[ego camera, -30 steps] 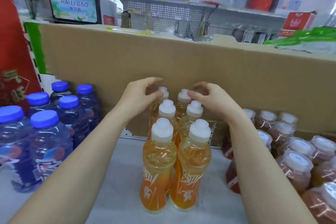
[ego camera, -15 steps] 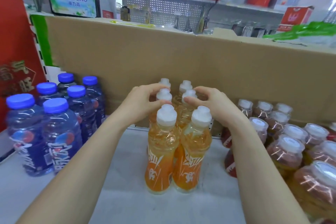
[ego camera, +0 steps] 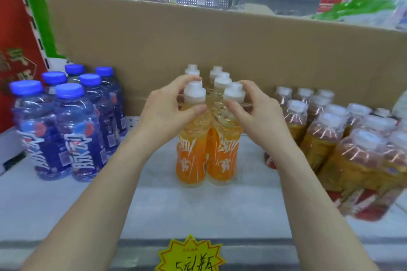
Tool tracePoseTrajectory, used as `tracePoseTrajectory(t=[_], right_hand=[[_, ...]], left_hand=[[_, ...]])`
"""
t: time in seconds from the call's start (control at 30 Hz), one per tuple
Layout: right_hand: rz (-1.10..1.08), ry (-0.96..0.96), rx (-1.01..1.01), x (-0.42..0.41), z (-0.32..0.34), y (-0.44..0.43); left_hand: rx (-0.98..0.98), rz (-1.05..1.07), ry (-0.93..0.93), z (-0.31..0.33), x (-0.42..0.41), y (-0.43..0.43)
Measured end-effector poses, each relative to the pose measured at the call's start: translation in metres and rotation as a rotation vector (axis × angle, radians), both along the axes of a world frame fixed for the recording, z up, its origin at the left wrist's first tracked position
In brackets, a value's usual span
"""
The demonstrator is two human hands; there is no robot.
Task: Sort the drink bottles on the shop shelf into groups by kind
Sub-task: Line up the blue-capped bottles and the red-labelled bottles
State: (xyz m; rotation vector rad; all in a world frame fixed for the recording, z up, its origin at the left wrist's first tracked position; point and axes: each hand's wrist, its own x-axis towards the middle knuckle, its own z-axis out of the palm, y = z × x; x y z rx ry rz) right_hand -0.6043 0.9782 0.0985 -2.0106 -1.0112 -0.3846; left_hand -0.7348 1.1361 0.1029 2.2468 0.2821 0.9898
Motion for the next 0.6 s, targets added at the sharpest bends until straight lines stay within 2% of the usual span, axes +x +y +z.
tracePoseTrajectory(t=[0.37, 0.43, 0.5, 0.6], right_hand=[[0.015, 0.061, -0.013, -0.013, -0.012, -0.002], [0.006, 0.007, -0.006, -0.016, -0.012, -0.022], [-0.051, -0.089, 0.067, -0.018, -0.011, -0.054], [-0.215, -0.236, 0.225, -0.015, -0.007, -0.118]], left_hand=[[-0.034, 0.076, 0.023, -0.005, 0.002, -0.01], [0.071, 0.184, -0.023, -0.009, 0.003, -0.019], [0.222, 0.302, -0.153, -0.013, 0.003, -0.037], [0.384, 0.348, -0.323, -0.018, 0.007, -0.075]])
